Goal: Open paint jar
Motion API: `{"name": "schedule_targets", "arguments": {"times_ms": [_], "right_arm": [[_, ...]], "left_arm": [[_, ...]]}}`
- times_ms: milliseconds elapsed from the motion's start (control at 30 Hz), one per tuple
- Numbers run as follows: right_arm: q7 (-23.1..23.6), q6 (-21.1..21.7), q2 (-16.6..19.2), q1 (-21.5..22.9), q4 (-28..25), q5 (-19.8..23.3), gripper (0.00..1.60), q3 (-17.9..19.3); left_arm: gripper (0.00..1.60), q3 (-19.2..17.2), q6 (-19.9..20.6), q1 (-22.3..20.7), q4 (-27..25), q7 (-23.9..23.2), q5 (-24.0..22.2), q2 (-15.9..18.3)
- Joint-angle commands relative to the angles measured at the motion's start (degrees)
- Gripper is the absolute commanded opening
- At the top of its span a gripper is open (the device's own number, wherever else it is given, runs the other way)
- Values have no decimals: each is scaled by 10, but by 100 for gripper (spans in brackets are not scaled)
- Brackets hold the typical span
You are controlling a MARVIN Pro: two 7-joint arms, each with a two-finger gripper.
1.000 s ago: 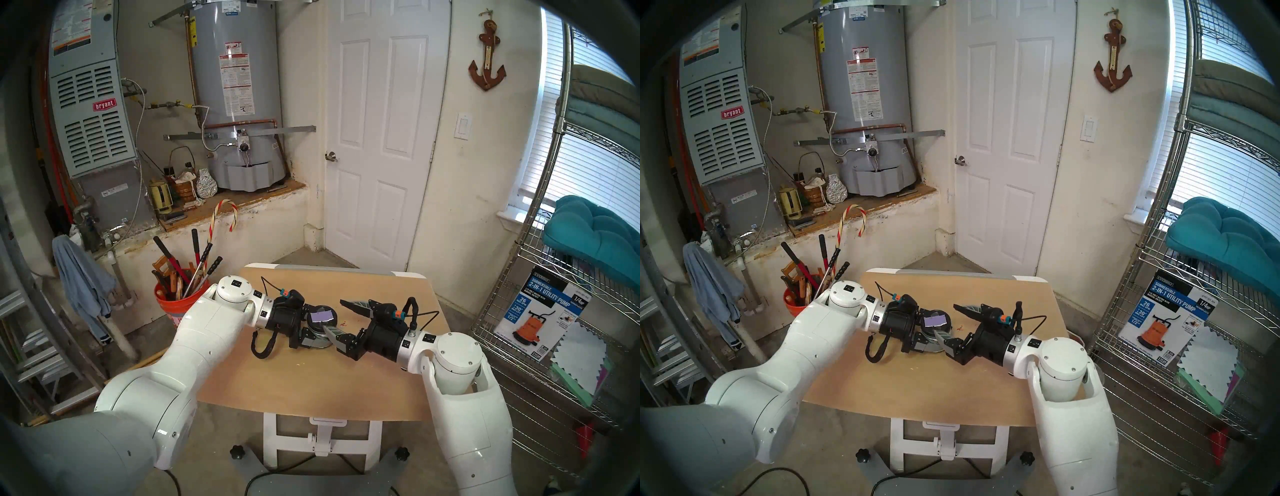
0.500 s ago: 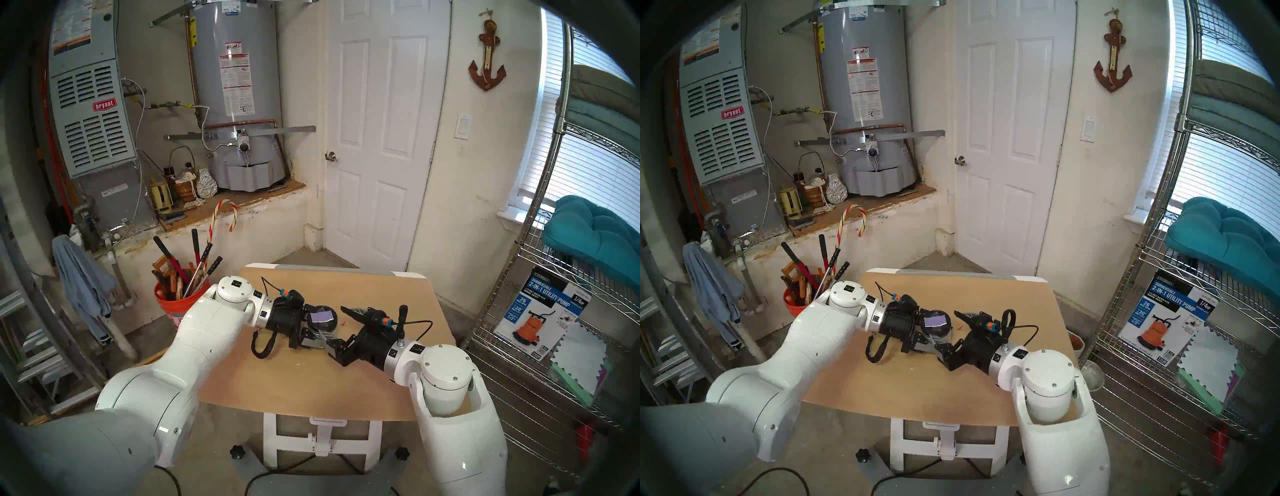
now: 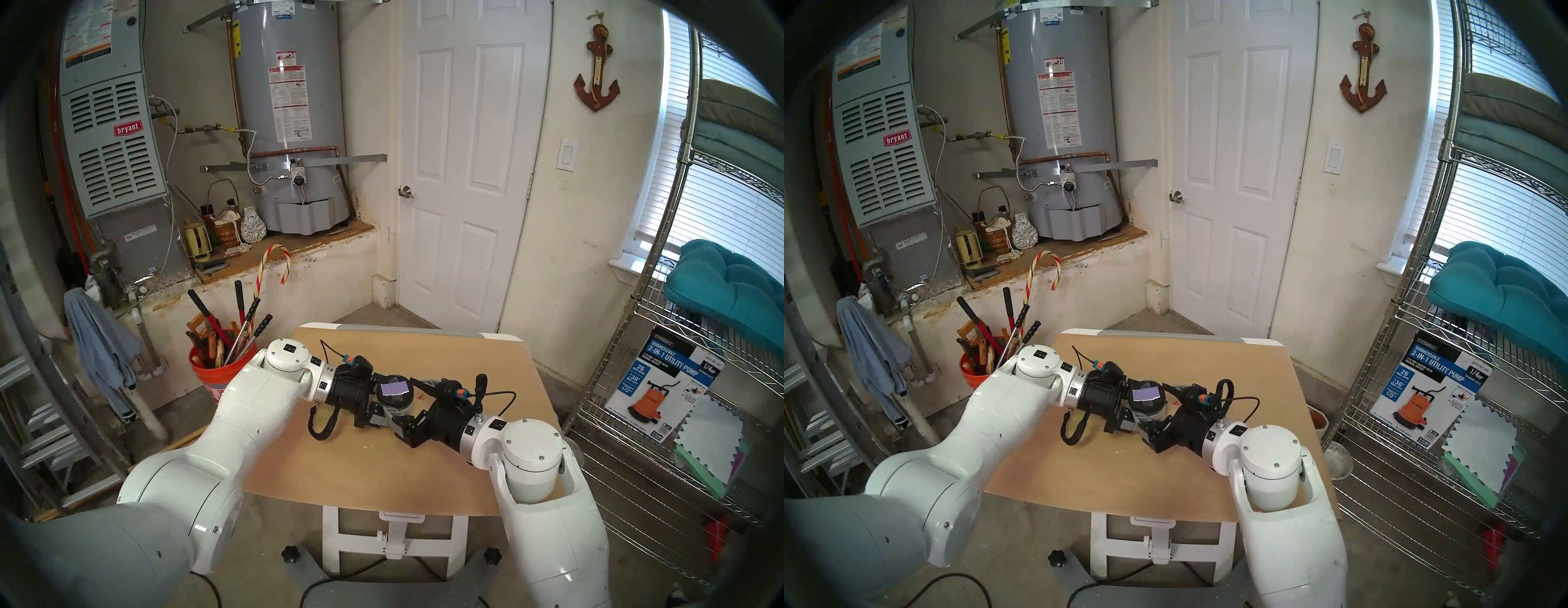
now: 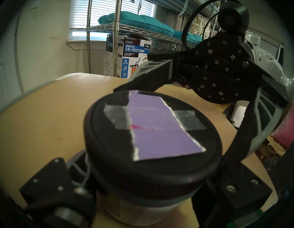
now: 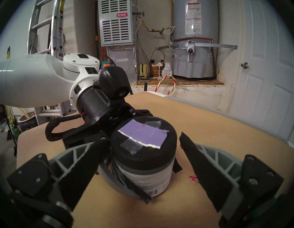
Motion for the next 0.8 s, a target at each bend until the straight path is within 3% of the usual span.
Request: {"name": "schedule_targets", "arguments": {"times_ms": [0, 400, 433, 467, 500, 533, 600, 767], "right_arm": [[-5, -10, -11, 25, 1, 6, 160, -8], [3, -13, 0, 42, 30, 4, 160, -15], [4, -14, 2, 44, 32, 5, 77, -14], [10, -11, 7, 51, 36, 5, 68, -12], [18, -22, 15, 57, 42, 6, 41, -13], [27, -29, 23, 63, 47, 7, 40, -11], [42, -43, 39, 80, 61, 3, 4, -13], [94, -72, 70, 119, 93, 3, 0, -14]], "left_arm": [[0, -4, 1, -7, -12, 0, -6, -2], [0, -6, 6, -1, -22, 0, -4, 0], [0, -6, 7, -1, -23, 0, -4, 0], [0, -6, 7, 0, -23, 0, -4, 0], [0, -6, 7, 0, -24, 0, -3, 1], [0, -7, 8, 0, -24, 0, -3, 1], [0, -7, 8, 0, -24, 0, -3, 2], [0, -8, 9, 1, -24, 0, -2, 2]]}}
